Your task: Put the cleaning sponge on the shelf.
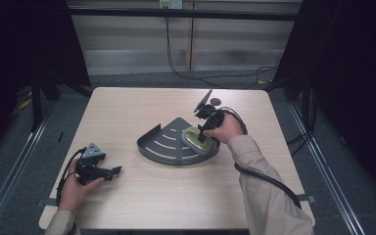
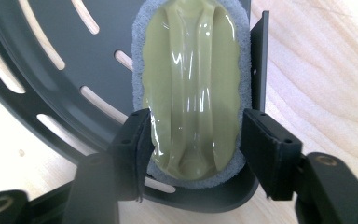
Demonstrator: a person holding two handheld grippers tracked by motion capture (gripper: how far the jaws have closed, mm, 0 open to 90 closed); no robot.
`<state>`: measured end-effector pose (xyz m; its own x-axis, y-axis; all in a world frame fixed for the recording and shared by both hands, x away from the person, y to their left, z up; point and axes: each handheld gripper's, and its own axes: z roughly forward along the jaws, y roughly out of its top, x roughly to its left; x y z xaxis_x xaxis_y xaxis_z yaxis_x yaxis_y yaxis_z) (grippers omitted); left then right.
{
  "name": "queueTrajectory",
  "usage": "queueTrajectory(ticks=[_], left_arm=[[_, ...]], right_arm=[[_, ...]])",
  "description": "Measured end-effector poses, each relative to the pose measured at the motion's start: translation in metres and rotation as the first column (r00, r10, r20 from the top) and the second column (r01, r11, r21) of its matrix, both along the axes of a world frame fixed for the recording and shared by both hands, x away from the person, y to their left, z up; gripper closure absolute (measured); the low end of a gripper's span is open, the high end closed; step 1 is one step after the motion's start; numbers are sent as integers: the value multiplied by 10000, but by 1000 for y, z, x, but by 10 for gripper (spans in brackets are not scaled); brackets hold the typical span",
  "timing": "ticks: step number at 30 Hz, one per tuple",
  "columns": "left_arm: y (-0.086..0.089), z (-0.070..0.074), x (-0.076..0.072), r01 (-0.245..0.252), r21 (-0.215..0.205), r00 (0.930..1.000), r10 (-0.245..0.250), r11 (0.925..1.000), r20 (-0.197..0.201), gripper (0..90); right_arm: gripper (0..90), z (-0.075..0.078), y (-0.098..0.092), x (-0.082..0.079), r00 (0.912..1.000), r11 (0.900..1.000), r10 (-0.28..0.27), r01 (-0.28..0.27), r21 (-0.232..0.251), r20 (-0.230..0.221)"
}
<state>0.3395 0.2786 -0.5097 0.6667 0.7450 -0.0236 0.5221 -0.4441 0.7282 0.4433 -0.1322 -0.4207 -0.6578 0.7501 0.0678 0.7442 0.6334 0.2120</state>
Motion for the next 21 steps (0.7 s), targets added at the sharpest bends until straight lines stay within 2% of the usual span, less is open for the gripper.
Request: queueTrajectory(ticks=[8,10,13,16,19,21], left_arm=[[0,0,0,17,24,10000,-17,10000,9,146],[0,0,0,16,22,10000,-16,10000,9,146],[0,0,0,21,24,10000,-21,10000,7,146],[0,0,0,2,11,10000,-2,10000,9,146],[0,0,0,20,24,10000,-20,10000,11,147],[0,0,0,10,10,10000,-10,10000,-1,146]], right_arm=[[331,5,-2,-4,9998,9998,181,-181,52,-11],[295,6,-2,-4,9997,9998,194,-193,105,-150],[287,10,-4,-6,10000,9997,70,-69,250,-34],[293,13,-6,-7,9999,9993,171,-170,330,-19],[281,16,-9,-8,9997,9995,190,-193,258,137],[282,20,-12,-10,9999,9990,77,-83,429,134]])
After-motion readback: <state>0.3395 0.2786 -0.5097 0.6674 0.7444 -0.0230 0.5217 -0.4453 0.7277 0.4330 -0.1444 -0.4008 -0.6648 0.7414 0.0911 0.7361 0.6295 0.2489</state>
